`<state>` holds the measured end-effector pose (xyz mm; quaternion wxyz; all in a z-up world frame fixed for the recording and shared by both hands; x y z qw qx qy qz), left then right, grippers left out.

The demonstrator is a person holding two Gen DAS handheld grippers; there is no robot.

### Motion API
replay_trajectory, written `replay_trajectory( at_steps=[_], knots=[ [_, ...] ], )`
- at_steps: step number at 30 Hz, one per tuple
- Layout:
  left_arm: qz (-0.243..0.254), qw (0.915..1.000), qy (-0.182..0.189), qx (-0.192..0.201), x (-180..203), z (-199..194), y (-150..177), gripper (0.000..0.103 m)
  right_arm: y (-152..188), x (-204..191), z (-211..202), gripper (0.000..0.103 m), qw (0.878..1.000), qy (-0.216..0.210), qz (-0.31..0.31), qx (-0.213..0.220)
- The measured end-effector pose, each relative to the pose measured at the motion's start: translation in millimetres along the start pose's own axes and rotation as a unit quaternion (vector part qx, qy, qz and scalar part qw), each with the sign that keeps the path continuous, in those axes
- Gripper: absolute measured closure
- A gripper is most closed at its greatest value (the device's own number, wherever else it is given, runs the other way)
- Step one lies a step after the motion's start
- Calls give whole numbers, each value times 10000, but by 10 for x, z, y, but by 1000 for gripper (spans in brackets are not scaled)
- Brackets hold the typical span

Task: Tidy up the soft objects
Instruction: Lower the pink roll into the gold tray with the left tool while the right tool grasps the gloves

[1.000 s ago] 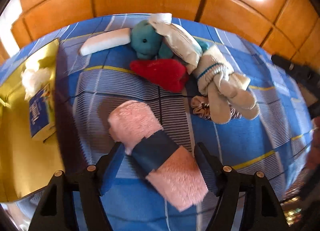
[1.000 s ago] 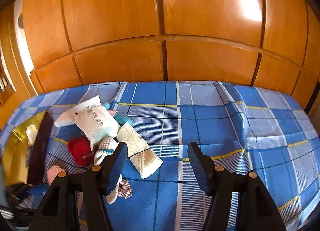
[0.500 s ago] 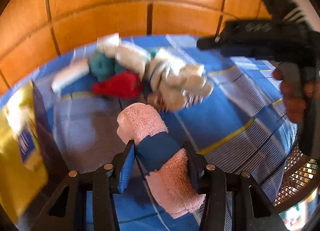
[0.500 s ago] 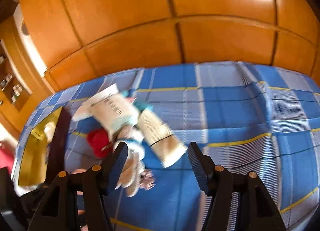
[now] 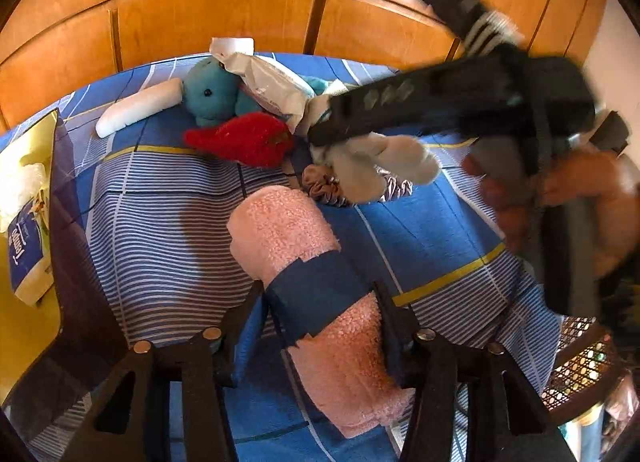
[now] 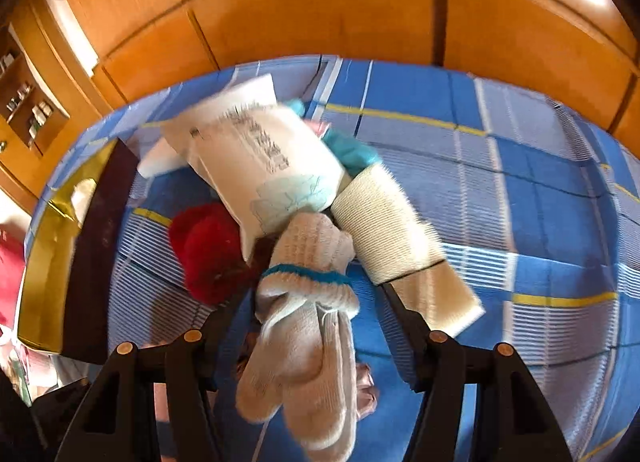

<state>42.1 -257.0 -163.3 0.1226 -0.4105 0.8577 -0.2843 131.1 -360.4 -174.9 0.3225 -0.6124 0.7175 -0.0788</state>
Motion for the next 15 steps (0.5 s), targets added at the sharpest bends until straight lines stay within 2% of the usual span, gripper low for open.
replay_trajectory(
  at_steps=[1, 5, 9, 12, 15],
  knots=[
    [26, 10000, 8, 31, 4, -33, -2, 55, 14, 10, 33, 61, 10000, -38, 8, 26],
    [-49, 9997, 171, 172, 21, -220, -40, 55, 39, -16, 18, 63, 9997, 40, -247, 77],
    [-79, 9986, 215, 484, -29, -537, -112, 55, 38, 28, 16, 63, 9999, -145, -3, 70],
    [-366, 9964, 188, 741, -254, -789, -212, 55, 46, 35, 13, 62, 9998, -169, 12, 65],
    [-1007, 9908, 162, 888, -656, -1038, -306, 55, 49, 19, 12, 62, 9999, -90, -66, 80]
  ],
)
Point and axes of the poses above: each gripper's, at about its wrist camera, not at the fingertips, and z roughly the way its jaws point, x to its right, y to its underside, the point moved 10 cm from there along z, roughly the way its jaws point, and after that the axes turned 12 degrees about -y, right-handed, at the moved point
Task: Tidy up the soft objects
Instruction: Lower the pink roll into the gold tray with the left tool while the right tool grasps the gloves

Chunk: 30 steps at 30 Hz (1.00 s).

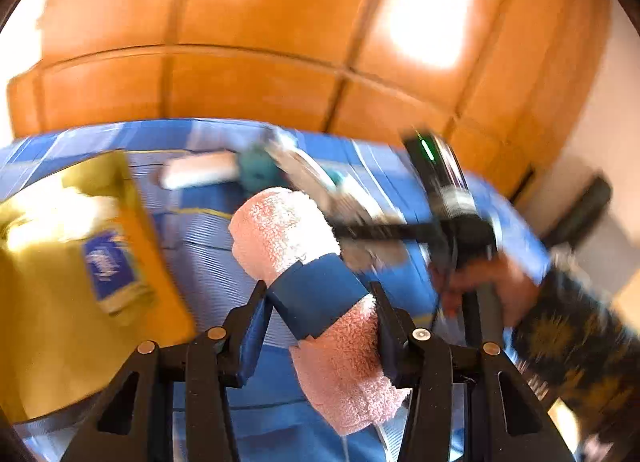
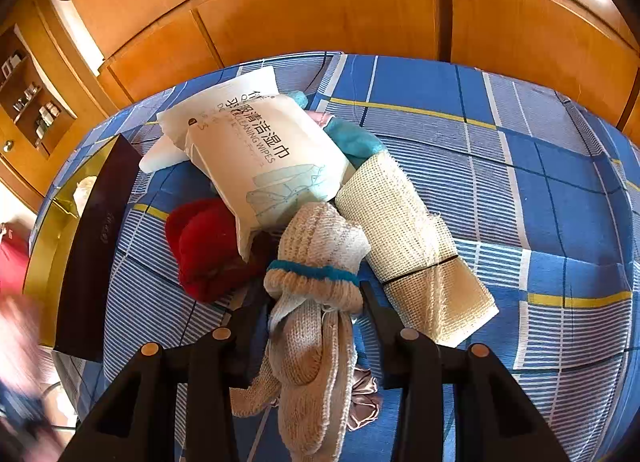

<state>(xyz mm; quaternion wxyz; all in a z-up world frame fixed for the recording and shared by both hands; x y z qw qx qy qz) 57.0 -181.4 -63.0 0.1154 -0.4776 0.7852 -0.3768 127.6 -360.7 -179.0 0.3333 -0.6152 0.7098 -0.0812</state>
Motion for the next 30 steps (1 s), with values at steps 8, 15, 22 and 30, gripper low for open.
replay_trajectory(
  at_steps=[8, 15, 22, 30],
  knots=[
    [-1134, 9812, -1550, -190, -1559, 34, -323, 55, -6, -18, 18, 62, 9998, 121, -136, 10],
    [-1645, 9533, -2439, -677, -2494, 512, -265, 55, -8, -23, 30, 62, 9995, 198, -259, 10],
    [-1605, 9459, -2674, -892, -2810, 879, -346, 54, -4, -32, 53, 61, 9993, 219, -314, 6],
    [-1562, 9451, -2732, -878, -2802, 906, -417, 37, 4, -26, 70, 60, 9993, 215, -309, -2]
  ],
)
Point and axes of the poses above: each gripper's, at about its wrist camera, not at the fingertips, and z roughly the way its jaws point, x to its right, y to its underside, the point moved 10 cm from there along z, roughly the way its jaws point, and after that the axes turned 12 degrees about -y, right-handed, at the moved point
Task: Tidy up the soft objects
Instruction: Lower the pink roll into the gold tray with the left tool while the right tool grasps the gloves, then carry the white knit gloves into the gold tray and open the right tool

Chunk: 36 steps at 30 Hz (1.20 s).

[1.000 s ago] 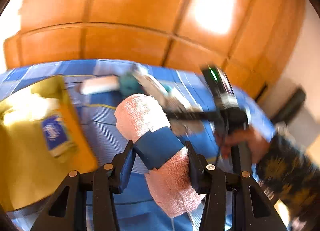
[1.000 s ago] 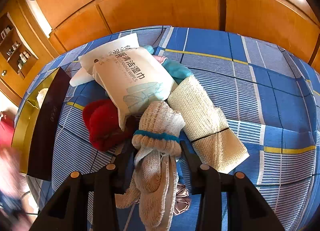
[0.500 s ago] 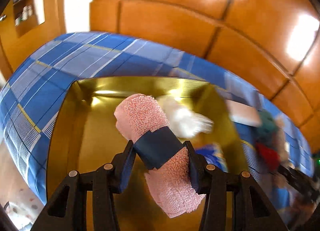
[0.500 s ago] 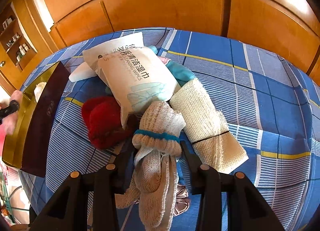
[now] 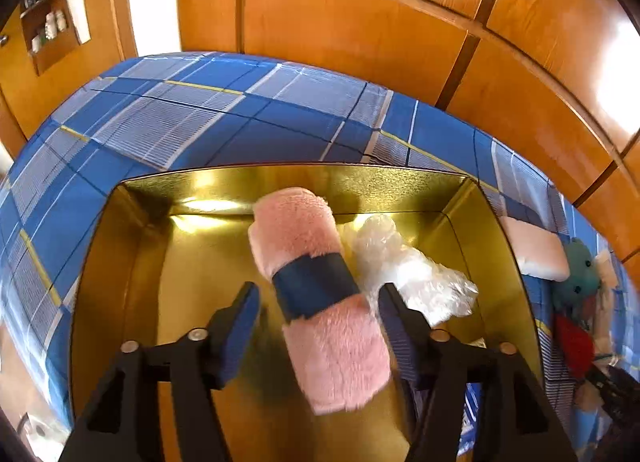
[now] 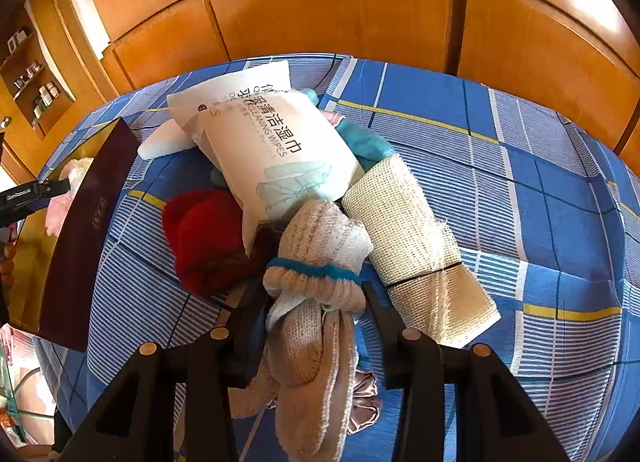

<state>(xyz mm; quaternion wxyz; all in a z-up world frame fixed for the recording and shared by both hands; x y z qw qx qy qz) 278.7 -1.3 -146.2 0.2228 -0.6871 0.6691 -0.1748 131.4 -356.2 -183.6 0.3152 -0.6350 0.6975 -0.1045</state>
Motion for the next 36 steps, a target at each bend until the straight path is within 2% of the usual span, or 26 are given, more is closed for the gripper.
replay_trajectory(
  at_steps=[6, 9, 16, 21, 31, 36],
  knots=[
    [-79, 9988, -313, 379, -181, -409, 256, 36, 11, -10, 7, 60, 10000, 76, -44, -6],
    [-204, 9974, -281, 629, -198, -656, 451, 30, 12, -24, -7, 60, 9998, 162, -70, 29],
    [-158, 9960, -137, 868, -107, -1051, 874, 30, 17, -56, -18, 61, 9993, 304, -202, 57],
    [7, 9942, -240, 1047, -122, -1226, 1060, 30, 23, -72, -22, 61, 9987, 402, -290, 76],
    [-196, 9946, -297, 972, -396, -1285, 1254, 29, 26, -122, -112, 64, 9964, 742, -382, 121],
    [-341, 9946, -262, 945, -501, -1273, 1287, 29, 22, -221, -362, 64, 9960, 714, -282, 467]
  ],
)
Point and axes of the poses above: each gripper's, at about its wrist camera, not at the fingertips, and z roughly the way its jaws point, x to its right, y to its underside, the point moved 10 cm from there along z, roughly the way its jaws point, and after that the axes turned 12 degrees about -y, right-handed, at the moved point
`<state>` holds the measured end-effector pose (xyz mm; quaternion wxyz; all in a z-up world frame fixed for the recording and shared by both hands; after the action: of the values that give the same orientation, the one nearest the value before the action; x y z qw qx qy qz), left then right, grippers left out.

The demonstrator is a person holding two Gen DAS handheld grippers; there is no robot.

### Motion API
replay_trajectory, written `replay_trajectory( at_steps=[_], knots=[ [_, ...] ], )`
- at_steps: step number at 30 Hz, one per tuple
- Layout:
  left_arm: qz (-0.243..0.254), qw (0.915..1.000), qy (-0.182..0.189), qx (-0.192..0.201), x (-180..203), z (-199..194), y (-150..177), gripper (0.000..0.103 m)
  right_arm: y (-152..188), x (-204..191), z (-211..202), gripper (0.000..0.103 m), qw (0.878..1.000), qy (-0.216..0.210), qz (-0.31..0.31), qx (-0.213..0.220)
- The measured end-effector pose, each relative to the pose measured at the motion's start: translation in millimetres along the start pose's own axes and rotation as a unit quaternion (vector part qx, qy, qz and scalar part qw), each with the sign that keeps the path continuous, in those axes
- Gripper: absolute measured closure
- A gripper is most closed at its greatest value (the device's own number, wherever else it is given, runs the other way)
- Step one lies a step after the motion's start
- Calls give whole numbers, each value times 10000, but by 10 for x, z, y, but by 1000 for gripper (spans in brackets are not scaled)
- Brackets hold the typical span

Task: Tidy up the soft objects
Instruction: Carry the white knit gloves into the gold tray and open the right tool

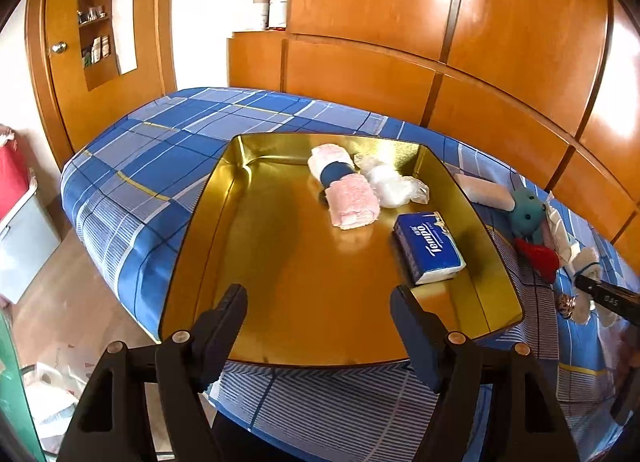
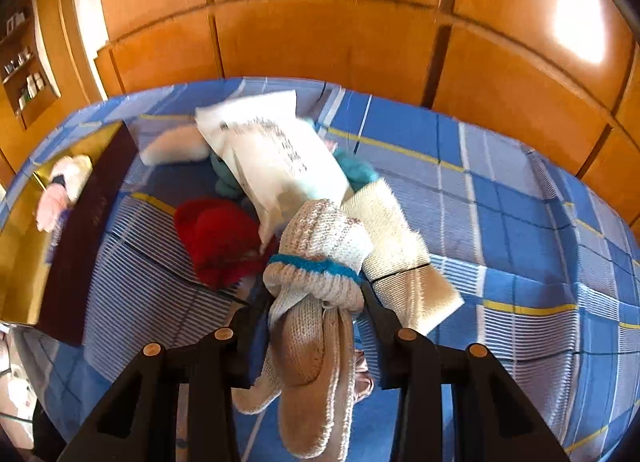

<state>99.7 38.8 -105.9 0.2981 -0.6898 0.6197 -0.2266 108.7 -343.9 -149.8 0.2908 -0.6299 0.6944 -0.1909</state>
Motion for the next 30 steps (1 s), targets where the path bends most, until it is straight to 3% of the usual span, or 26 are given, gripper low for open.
replay_trajectory(
  at_steps=[6, 12, 21, 30],
  knots=[
    [-121, 9999, -23, -30, -100, 26, 11, 29, -160, -414, -382, 64, 9979, -401, -183, 473],
    [-165, 9998, -63, -32, -168, 38, 8, 29, -263, -1133, -435, 64, 9902, -1088, -698, 534],
    [-413, 9991, -85, -15, -350, 23, -21, 29, -157, -2185, -156, 64, 9708, -2113, -1134, 80],
    [-739, 9966, -349, -68, -724, 77, -7, 29, -15, -3141, 379, 64, 9493, -2506, -1802, -588]
  ],
)
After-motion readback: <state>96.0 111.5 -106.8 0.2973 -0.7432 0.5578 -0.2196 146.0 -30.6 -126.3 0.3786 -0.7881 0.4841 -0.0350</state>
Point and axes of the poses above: each gripper's, at about its wrist camera, not at the fingertips, and z roughly the way its jaws point, x to its right, y to its underside, the point moved 10 cm from there along z, roughly the way its jaws point, and after that the axes turned 12 degrees about -y, right-handed, at the moved point
